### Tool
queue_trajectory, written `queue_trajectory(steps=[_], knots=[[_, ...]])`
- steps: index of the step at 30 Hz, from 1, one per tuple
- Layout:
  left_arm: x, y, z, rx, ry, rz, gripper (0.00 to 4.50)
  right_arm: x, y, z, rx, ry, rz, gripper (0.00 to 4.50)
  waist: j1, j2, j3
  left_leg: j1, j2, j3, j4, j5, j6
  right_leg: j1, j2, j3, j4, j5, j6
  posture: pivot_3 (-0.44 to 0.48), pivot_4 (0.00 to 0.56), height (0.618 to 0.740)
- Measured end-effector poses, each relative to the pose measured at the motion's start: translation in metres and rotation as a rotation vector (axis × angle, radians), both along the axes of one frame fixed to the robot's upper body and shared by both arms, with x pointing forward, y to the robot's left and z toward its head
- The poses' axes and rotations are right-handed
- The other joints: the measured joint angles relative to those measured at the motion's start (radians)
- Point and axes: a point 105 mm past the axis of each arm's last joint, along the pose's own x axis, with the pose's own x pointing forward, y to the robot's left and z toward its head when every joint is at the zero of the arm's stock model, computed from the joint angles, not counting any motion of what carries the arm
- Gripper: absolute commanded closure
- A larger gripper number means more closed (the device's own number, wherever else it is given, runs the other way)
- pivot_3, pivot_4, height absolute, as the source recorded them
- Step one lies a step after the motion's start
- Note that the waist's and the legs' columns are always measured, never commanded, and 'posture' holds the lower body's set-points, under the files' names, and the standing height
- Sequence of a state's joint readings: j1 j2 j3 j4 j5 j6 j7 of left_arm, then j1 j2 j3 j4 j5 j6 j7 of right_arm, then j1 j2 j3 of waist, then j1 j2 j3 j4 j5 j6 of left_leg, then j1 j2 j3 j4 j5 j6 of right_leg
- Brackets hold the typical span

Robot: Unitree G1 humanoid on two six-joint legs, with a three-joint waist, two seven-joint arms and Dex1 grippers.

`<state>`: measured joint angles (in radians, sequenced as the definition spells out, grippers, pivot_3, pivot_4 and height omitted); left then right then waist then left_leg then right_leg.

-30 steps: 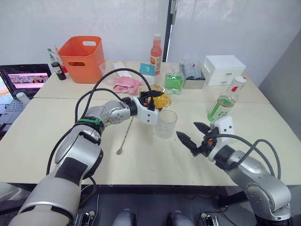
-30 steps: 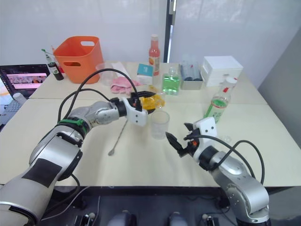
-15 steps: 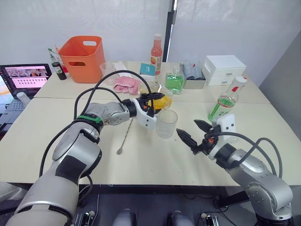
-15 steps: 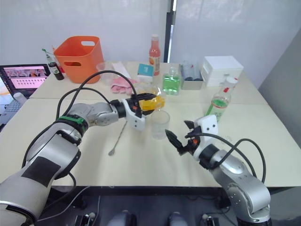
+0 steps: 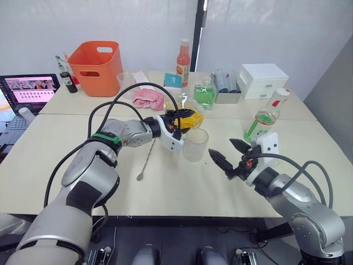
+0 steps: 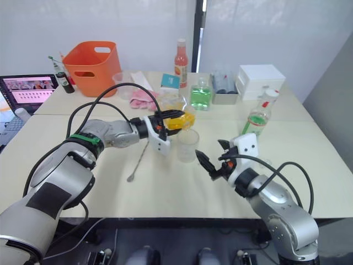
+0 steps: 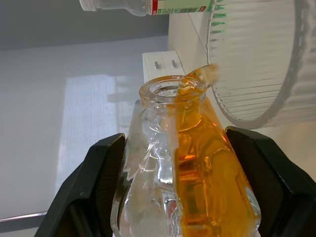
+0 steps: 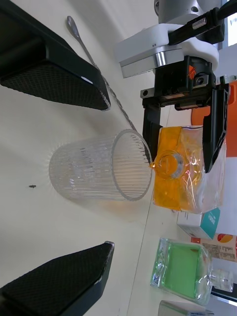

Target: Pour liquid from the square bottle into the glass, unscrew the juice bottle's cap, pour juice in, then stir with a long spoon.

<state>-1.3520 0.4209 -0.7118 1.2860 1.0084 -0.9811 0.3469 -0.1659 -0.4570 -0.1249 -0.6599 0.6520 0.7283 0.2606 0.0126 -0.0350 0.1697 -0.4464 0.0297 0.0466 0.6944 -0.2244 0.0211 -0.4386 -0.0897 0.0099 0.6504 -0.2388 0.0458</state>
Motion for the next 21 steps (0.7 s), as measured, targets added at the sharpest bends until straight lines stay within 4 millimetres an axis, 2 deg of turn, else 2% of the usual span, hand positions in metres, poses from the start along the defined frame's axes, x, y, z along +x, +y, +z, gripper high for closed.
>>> queue_trajectory(steps=[11,21], knots=[[0.0025,0.0004,0.0061,0.018,-0.046,0.007,1.7,0.0004,0.0014,0.0024,0.007,-0.008,0.004,0.0,0.0,0.0,0.0,0.0,0.0,0.0,0.001,0.0,0.0,0.0,0.0,0.0,0.0,0.0,0.0,0.0,0.15,0.715],[0.0033,0.002,0.0027,0.035,-0.042,0.014,1.7,0.0004,0.0022,0.0024,0.015,-0.008,0.006,0.0,0.0,0.0,0.0,0.0,0.0,0.0,0.001,0.0,0.0,0.0,0.0,0.0,0.001,0.0,0.0,0.0,0.15,0.715]])
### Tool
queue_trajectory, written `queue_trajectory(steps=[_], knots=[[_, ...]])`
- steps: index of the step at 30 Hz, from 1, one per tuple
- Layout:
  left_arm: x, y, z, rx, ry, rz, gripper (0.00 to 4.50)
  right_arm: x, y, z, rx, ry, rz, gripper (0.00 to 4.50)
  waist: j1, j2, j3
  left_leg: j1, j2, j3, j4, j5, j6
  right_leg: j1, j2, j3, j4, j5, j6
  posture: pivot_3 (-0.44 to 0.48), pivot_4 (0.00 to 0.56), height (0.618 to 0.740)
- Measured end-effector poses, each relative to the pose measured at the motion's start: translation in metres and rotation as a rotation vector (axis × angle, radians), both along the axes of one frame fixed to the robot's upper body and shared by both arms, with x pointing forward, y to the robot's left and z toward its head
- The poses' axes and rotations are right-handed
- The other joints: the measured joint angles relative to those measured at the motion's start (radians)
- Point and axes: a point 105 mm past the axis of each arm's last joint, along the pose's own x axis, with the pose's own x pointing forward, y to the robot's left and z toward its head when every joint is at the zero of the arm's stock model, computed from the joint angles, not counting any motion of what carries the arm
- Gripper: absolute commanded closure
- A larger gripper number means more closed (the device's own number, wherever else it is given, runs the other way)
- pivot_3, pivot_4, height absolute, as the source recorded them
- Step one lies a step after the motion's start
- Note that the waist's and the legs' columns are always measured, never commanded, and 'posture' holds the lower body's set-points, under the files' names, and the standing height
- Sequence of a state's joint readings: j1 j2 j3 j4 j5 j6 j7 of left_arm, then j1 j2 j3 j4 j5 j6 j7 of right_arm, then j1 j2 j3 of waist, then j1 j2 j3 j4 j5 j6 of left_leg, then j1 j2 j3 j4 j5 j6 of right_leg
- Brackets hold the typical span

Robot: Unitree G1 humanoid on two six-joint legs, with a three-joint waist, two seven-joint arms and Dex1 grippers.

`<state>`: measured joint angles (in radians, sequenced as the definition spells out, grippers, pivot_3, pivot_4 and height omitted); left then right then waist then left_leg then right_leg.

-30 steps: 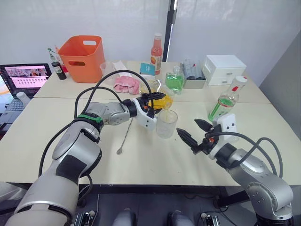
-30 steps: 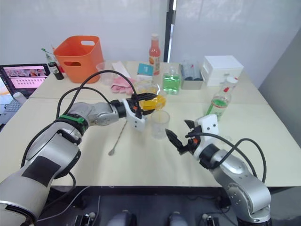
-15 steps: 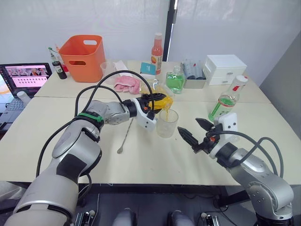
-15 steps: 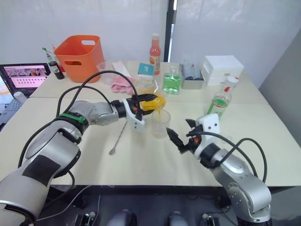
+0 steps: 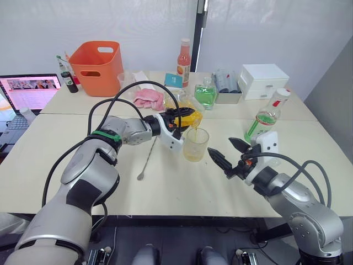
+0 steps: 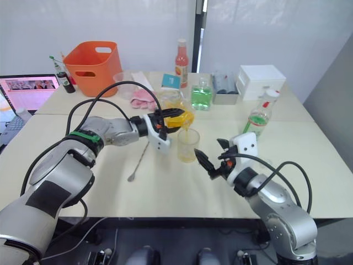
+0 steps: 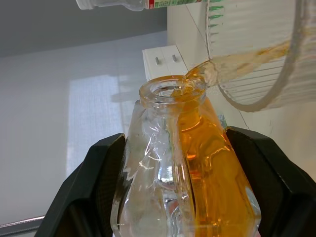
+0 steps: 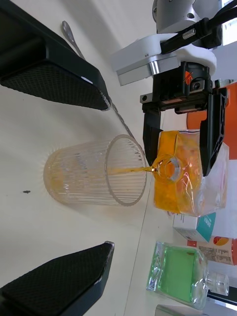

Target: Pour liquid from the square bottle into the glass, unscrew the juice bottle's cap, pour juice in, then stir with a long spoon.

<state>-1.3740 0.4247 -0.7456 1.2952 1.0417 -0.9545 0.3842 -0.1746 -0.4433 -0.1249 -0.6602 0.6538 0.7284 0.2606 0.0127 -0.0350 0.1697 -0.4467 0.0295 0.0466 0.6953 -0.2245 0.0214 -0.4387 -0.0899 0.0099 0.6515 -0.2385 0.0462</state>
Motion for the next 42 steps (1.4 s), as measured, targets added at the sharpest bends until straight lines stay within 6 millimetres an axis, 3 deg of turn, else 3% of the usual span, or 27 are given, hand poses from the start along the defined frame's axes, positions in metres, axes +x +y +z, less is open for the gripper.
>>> queue_trajectory(steps=[32,42], knots=[[0.001,-0.003,-0.007,0.025,0.008,0.009,1.7,-0.006,0.002,0.002,0.028,-0.003,-0.012,0.0,0.0,0.0,0.0,0.0,0.0,0.0,0.001,0.0,0.0,0.0,0.0,0.0,0.007,0.0,0.0,0.0,0.15,0.715],[0.008,-0.001,0.007,-0.104,0.185,0.085,1.71,-0.006,0.002,0.001,0.038,0.001,-0.017,0.0,-0.001,0.0,0.0,0.0,0.0,0.0,0.001,0.0,0.0,0.0,0.0,0.0,0.007,0.0,0.0,0.0,0.15,0.715]])
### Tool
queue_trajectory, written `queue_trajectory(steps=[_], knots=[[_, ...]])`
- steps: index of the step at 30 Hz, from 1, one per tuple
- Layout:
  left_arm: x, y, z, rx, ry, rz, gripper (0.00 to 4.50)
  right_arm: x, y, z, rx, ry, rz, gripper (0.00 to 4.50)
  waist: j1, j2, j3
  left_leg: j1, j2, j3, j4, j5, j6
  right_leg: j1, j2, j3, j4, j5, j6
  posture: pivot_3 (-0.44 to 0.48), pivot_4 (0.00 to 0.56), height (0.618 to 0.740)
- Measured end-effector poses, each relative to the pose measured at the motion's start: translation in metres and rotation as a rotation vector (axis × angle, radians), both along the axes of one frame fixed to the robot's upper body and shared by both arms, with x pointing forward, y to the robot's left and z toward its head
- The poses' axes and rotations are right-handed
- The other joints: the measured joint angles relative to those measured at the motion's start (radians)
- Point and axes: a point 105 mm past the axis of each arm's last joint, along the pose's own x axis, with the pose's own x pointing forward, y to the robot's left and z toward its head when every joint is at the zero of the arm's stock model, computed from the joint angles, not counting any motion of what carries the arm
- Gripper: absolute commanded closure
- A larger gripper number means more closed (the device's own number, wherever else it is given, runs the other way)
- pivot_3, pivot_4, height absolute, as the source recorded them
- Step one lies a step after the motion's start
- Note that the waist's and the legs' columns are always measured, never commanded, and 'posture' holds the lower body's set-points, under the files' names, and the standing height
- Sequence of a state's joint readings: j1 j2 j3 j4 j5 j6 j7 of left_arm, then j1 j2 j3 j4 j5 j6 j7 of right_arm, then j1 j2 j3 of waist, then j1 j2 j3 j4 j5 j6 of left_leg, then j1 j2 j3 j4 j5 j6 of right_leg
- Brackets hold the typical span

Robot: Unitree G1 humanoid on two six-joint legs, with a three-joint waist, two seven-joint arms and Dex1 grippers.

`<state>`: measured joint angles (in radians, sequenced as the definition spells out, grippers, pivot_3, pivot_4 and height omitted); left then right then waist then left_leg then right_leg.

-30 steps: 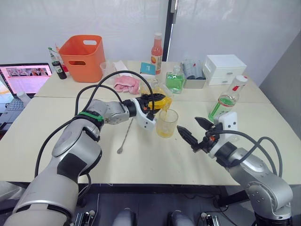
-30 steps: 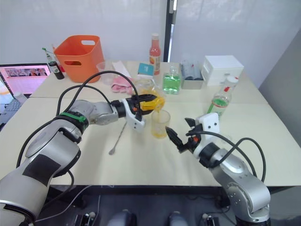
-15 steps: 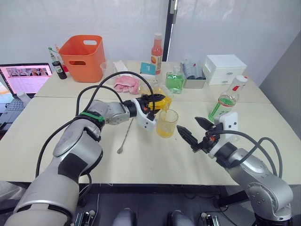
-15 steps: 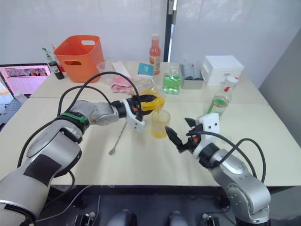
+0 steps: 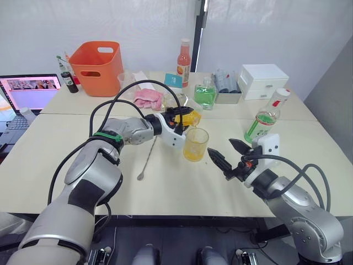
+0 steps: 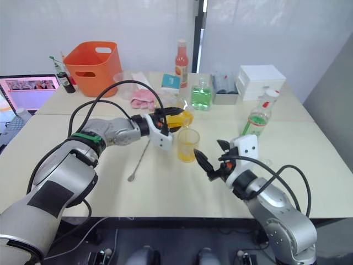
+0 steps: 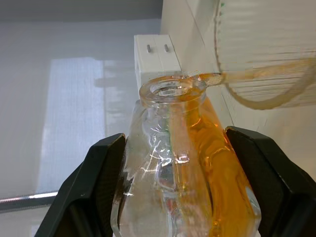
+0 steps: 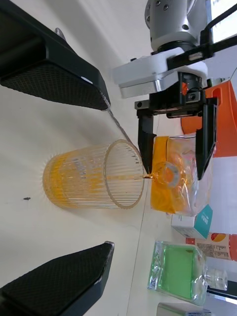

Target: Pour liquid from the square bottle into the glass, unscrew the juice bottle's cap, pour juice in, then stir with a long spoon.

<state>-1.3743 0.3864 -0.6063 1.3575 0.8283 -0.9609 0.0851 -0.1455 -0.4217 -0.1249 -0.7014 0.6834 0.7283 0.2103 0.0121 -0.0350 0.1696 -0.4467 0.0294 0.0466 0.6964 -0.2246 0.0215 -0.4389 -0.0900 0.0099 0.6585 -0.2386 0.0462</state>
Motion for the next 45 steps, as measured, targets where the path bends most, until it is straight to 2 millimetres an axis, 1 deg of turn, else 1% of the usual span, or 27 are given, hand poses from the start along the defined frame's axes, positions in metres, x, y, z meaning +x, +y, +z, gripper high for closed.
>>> queue_trajectory(steps=[6,8,13,16,18,20,21,23,25,27,29,31,33,35,36,39,45], knots=[[0.005,0.005,0.014,-0.201,0.218,0.046,1.71,0.001,0.001,0.002,0.0,-0.006,0.006,0.0,-0.002,0.0,0.0,0.0,0.0,0.0,0.0,0.0,0.0,0.0,0.0,0.0,0.0,0.0,0.0,0.0,0.15,0.715],[0.01,0.015,0.019,-0.319,0.335,0.076,1.71,0.002,0.002,0.005,0.0,-0.018,0.012,0.0,-0.004,0.0,0.0,0.0,0.0,0.0,0.001,0.0,0.0,0.0,0.0,0.0,0.001,0.0,0.0,0.0,0.15,0.715],[0.022,0.047,0.039,-0.611,0.573,0.125,1.71,0.005,0.0,0.007,-0.016,-0.023,0.026,0.0,-0.014,0.0,0.0,0.0,0.0,-0.001,0.001,0.0,0.0,0.0,0.0,0.0,0.002,0.0,0.0,0.0,0.15,0.715],[0.026,0.079,0.055,-0.784,0.641,0.156,1.71,0.007,-0.003,0.011,-0.036,-0.033,0.036,0.0,-0.024,0.0,0.0,0.001,0.0,-0.002,0.001,0.0,0.0,0.0,0.0,0.0,0.003,0.0,0.0,0.0,0.15,0.715],[0.025,0.097,0.059,-0.866,0.663,0.176,1.71,0.008,-0.007,0.012,-0.054,-0.037,0.038,0.0,-0.025,0.0,0.0,0.001,0.0,-0.003,0.0,0.0,0.0,0.0,0.0,0.0,0.004,0.0,0.0,0.0,0.15,0.715],[0.022,0.118,0.055,-0.952,0.698,0.214,1.71,0.01,-0.011,0.012,-0.068,-0.033,0.04,0.0,-0.029,0.0,0.0,0.002,0.001,-0.005,0.0,0.0,0.0,0.0,0.001,0.001,0.005,0.0,0.0,0.0,0.15,0.715],[0.019,0.128,0.049,-0.988,0.72,0.248,1.71,0.011,-0.014,0.012,-0.076,-0.029,0.039,0.0,-0.03,0.0,0.0,0.002,0.001,-0.005,0.0,0.0,0.0,0.0,0.001,0.001,0.005,0.0,0.0,0.0,0.15,0.715],[0.013,0.145,0.034,-1.062,0.761,0.328,1.71,0.013,-0.019,0.011,-0.089,-0.021,0.04,0.0,-0.03,0.0,0.0,0.002,0.001,-0.009,0.001,0.0,0.0,0.0,0.001,0.001,0.005,0.0,0.0,0.0,0.15,0.715],[0.001,0.163,0.017,-1.157,0.796,0.429,1.71,0.014,-0.022,0.01,-0.1,-0.01,0.056,0.0,-0.029,0.0,0.0,0.002,0.001,-0.011,0.001,0.0,0.0,0.0,0.0,0.002,0.005,0.0,0.0,0.0,0.15,0.715],[-0.007,0.173,0.008,-1.222,0.817,0.503,1.71,0.014,-0.025,0.01,-0.102,-0.004,0.064,0.0,-0.023,0.0,0.0,0.001,0.001,-0.012,0.001,0.0,0.0,0.0,0.001,0.001,0.005,0.0,0.0,0.0,0.15,0.715],[-0.017,0.182,0.008,-1.277,0.808,0.553,1.71,0.014,-0.027,0.01,-0.117,0.002,0.083,0.0,-0.014,0.0,0.0,0.001,0.0,-0.013,0.003,0.0,0.0,0.001,0.0,0.001,0.005,0.0,0.0,0.0,0.15,0.715],[-0.028,0.188,0.013,-1.327,0.775,0.58,1.71,0.013,-0.029,0.008,-0.142,0.015,0.107,0.0,-0.007,0.0,0.0,0.001,0.0,-0.014,0.004,0.0,0.0,0.002,0.0,0.001,0.005,0.0,0.0,0.0,0.15,0.715],[-0.04,0.193,0.017,-1.377,0.744,0.598,1.71,0.013,-0.036,0.004,-0.163,0.034,0.122,0.0,0.0,0.0,0.0,0.002,0.0,-0.014,0.004,0.0,0.0,0.003,0.0,0.001,0.004,0.0,0.0,0.0,0.15,0.715],[-0.048,0.197,0.014,-1.405,0.734,0.624,1.71,0.012,-0.042,0.002,-0.172,0.048,0.127,0.0,0.001,0.0,0.0,0.003,0.0,-0.014,0.004,0.0,0.0,0.004,0.0,0.001,0.004,0.0,0.0,0.0,0.15,0.715],[-0.052,0.199,0.009,-1.422,0.738,0.644,1.71,0.01,-0.046,0.002,-0.179,0.051,0.131,0.0,0.001,0.0,0.0,0.004,-0.001,-0.014,0.004,0.0,0.0,0.004,0.0,0.001,0.004,0.0,0.0,0.0,0.15,0.715],[-0.06,0.201,-0.009,-1.454,0.774,0.702,1.71,0.006,-0.054,-0.001,-0.193,0.066,0.145,0.0,0.0,0.0,0.0,0.006,0.0,-0.013,0.003,0.0,0.0,0.005,0.0,0.002,0.002,0.0,0.0,0.0,0.15,0.715],[-0.064,0.202,-0.012,-1.526,0.763,0.713,1.71,0.002,-0.054,0.0,-0.195,0.064,0.205,0.0,-0.001,0.0,0.0,0.007,0.0,-0.013,0.004,0.001,-0.001,0.006,0.001,0.002,0.0,0.0,0.0,0.0,0.15,0.715]])
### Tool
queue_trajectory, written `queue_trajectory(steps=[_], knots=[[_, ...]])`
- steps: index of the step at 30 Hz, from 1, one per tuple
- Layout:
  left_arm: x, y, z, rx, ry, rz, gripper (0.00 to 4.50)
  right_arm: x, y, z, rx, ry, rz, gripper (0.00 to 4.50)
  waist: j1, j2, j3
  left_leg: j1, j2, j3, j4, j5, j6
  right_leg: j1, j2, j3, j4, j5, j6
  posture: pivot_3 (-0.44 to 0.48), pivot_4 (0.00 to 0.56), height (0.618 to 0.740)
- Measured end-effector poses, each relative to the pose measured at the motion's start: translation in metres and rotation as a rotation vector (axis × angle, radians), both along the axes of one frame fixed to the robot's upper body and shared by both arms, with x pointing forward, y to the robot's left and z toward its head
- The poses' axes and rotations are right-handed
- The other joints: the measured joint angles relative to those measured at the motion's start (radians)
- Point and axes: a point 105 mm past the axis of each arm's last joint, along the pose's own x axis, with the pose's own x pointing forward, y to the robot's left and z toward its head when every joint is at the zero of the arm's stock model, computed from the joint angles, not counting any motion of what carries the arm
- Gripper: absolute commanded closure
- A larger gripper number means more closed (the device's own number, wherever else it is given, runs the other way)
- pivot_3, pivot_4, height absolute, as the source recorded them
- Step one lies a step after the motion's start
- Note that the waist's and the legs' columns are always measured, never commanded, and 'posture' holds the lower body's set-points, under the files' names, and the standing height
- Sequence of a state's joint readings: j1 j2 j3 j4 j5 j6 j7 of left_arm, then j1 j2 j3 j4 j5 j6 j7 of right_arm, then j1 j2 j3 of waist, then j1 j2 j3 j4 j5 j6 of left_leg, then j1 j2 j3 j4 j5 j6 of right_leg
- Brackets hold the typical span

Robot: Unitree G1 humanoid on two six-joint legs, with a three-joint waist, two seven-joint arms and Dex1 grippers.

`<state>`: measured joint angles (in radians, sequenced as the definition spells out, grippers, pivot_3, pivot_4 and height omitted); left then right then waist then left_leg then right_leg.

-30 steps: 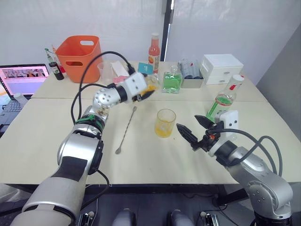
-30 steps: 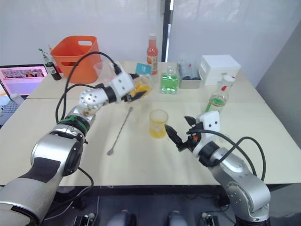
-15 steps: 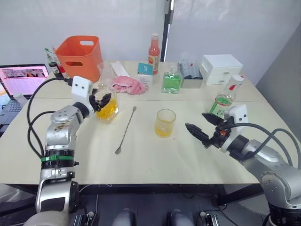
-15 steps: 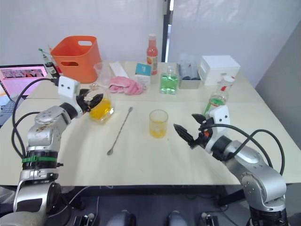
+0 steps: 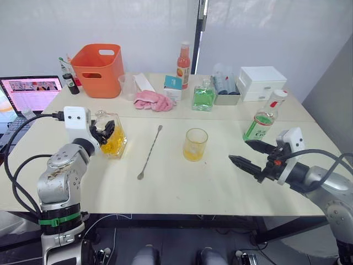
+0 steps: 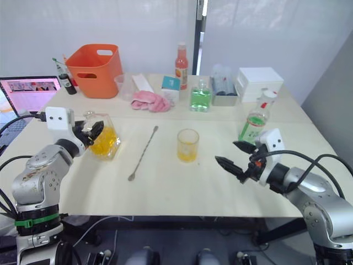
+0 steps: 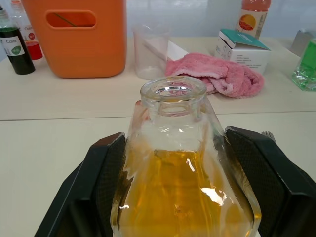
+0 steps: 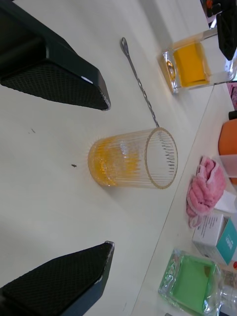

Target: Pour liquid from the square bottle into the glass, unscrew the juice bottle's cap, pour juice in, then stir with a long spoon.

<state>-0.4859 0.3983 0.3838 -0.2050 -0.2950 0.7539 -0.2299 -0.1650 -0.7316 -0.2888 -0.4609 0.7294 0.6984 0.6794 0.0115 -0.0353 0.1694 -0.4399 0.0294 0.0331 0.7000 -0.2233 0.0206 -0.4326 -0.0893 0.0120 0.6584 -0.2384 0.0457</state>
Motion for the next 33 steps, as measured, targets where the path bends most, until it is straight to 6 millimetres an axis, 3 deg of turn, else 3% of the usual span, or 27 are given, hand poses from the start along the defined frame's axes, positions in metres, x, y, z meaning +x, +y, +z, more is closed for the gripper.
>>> queue_trajectory(steps=[14,16,18,33], knots=[[-0.001,0.005,-0.008,-0.036,-0.004,0.024,1.71,-0.003,0.004,0.004,-0.021,-0.001,0.118,0.0,0.001,0.0,0.0,0.014,0.0,0.002,-0.005,0.0,0.0,0.012,0.0,0.001,-0.004,0.0,-0.001,0.0,0.15,0.715],[0.0,0.006,-0.008,-0.037,-0.006,0.025,0.66,-0.001,0.005,0.005,-0.025,-0.003,0.122,0.0,0.001,0.0,0.0,0.014,0.0,0.002,-0.004,0.0,0.0,0.012,0.0,0.001,-0.003,0.0,-0.001,0.0,0.15,0.715],[0.001,0.007,-0.012,-0.04,0.008,0.028,0.02,0.0,0.007,0.006,-0.028,-0.007,0.123,0.0,0.001,0.0,0.0,0.014,0.0,0.002,-0.004,0.0,0.0,0.012,0.0,0.001,-0.003,0.0,-0.001,0.0,0.15,0.715],[0.005,0.0,-0.014,-0.007,0.023,-0.001,0.02,0.005,0.006,0.006,-0.017,-0.019,0.079,0.0,0.0,0.0,0.0,0.014,0.0,0.003,-0.005,0.0,0.0,0.011,0.0,0.002,-0.004,0.0,-0.001,0.0,0.15,0.715]])
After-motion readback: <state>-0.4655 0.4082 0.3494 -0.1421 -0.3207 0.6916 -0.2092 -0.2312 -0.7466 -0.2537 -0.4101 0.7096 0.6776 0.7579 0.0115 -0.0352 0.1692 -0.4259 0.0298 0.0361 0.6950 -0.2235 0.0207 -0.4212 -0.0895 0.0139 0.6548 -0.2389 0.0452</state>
